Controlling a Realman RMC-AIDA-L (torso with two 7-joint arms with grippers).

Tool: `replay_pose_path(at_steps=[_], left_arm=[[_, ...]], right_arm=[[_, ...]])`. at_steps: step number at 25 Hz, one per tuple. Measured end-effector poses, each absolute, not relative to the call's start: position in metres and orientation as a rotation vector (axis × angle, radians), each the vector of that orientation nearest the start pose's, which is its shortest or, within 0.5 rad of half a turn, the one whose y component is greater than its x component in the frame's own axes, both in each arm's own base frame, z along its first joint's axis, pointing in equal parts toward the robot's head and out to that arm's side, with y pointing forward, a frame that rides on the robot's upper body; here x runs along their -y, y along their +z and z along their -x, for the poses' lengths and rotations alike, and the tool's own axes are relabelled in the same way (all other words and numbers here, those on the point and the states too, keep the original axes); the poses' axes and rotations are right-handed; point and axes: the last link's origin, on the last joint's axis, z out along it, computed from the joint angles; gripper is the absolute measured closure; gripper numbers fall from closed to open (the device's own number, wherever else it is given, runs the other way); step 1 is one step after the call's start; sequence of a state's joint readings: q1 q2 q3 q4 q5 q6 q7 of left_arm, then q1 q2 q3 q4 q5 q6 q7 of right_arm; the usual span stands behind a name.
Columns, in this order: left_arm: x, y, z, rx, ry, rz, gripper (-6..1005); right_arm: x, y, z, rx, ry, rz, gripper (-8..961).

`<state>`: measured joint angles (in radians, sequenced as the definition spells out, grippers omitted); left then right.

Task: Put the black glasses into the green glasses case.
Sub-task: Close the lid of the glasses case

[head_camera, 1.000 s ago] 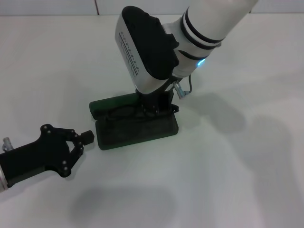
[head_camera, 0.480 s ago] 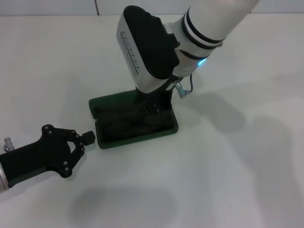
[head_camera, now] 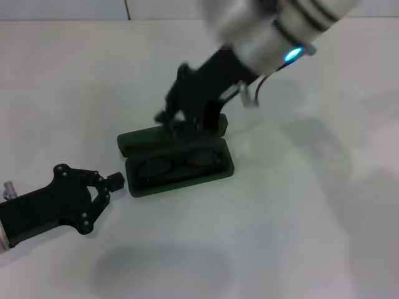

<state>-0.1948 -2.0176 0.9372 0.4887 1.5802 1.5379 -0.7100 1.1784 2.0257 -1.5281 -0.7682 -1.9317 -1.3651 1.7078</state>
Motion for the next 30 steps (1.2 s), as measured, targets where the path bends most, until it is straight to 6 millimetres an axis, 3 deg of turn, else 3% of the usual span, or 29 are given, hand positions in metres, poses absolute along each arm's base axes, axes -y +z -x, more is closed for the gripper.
replay_pose_path(at_steps=[3,6,9,13,18,21,22,24,30], left_arm=[[-0.232,-0.001,0.337,0.233,-0.719,2.523,998],[-0.232,0.001,0.335,0.238,-0.741,2.533,998],[-0.234,0.002,0.334,0.252,-0.745,2.539,998],[-0.241,0.002,0.334,0.296,-0.741,2.544,998],[-0.252,-0.005,0.334,0.34,-0.68,2.579,998],[-0.256,-0.006,0.332,0.339,-0.675,2.594,998],[-0.258,-0.007,0.331,0.343,-0.674,2.594,998],[-0.262,-0.008,0.332,0.363,-0.656,2.59,998],[-0.278,-0.011,0.33,0.396,-0.598,2.582,998]], right_arm=[[-0.394,-0.046,-0.023,0.278,0.2,3.17,779],[-0.405,-0.017,-0.054,0.081,0.429,3.082,776],[-0.407,-0.007,-0.09,-0.029,0.508,3.015,773],[-0.395,-0.005,-0.135,-0.128,0.588,2.949,768],[-0.364,-0.006,-0.195,-0.272,0.642,2.894,559],[-0.35,-0.007,-0.21,-0.271,0.674,2.891,445],[-0.327,-0.009,-0.228,-0.219,0.754,2.884,407],[-0.317,-0.01,-0.236,-0.201,0.789,2.876,331],[-0.301,-0.018,-0.256,-0.228,0.785,2.866,221]])
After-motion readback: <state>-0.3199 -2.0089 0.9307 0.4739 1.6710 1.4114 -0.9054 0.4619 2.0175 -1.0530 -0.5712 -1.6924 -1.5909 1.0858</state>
